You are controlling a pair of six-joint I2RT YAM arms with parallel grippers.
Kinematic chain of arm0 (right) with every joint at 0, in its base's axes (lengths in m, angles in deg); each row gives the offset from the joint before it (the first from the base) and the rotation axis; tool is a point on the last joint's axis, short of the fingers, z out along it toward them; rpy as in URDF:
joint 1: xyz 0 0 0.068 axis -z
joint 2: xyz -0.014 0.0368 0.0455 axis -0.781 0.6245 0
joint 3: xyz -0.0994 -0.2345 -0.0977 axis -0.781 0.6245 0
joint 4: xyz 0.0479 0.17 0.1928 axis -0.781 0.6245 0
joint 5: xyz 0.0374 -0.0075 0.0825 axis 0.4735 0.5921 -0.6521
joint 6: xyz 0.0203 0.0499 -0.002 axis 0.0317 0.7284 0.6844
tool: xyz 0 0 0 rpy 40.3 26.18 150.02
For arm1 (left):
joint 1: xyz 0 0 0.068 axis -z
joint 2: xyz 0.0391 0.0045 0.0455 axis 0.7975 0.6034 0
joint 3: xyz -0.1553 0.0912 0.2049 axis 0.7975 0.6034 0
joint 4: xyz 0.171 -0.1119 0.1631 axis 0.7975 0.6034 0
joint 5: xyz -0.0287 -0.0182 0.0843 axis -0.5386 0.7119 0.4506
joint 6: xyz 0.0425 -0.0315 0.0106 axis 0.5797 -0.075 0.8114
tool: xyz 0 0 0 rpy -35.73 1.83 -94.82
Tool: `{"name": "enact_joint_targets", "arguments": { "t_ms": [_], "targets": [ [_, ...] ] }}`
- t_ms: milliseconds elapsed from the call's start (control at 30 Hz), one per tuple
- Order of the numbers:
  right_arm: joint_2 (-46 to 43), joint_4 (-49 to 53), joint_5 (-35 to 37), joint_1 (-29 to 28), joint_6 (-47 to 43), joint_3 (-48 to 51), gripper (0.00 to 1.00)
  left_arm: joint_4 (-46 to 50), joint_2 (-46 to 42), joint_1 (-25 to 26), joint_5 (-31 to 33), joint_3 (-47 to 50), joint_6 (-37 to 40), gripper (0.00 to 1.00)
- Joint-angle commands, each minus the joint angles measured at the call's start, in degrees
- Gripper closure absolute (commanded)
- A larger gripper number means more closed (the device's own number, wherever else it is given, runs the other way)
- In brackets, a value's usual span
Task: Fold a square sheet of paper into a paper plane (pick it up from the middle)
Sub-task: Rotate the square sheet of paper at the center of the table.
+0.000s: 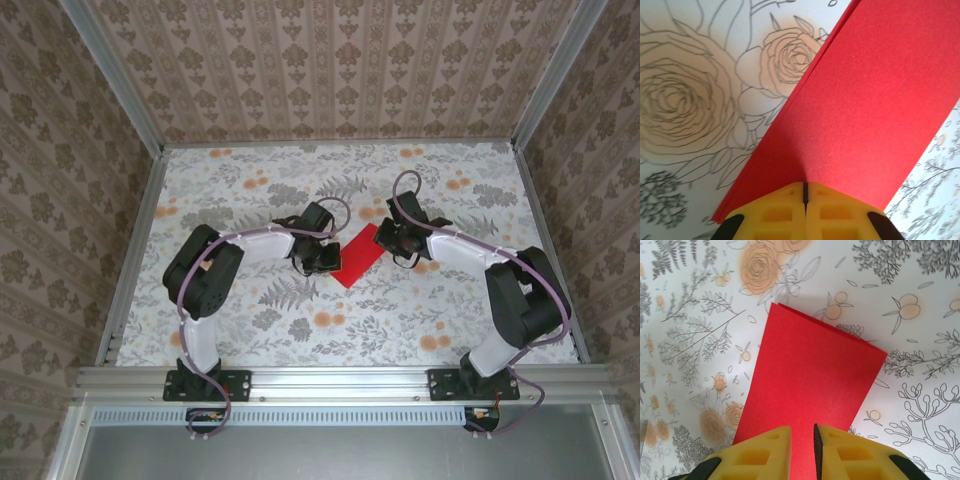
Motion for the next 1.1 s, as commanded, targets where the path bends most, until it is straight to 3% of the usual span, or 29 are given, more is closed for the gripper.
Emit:
{"name": "enact_joint_targets", "arguments": {
  "t_ms": [0,333,467,667,1067],
  "targets": [
    [-1.79,2.45,-1.99,0.66,-5.24,0.55,0.79,8.98,0.40,-1.31,4.22,-0.47,8.48,0.94],
    [1.78,2.88,-11.89,0.24,-14.12,-2.61,0.73,12.03,-3.16,-9.39,-2.14,3.20,23.80,0.96],
    [4.87,-0.73,-17.69,-1.60,-14.07,-4.41,0.74,11.63,-3.15,-11.41,-3.64,2.59,26.57,0.96],
    [12.14,-2.08,-20.28,-5.14,-14.10,-11.02,0.76,12.72,-2.61,-11.55,-3.97,-0.61,27.69,0.96],
    [23.09,9.26,-12.63,-5.10,-14.83,-22.46,0.78,12.28,-2.79,-11.20,-2.98,-0.28,26.81,0.96]
  ]
}}
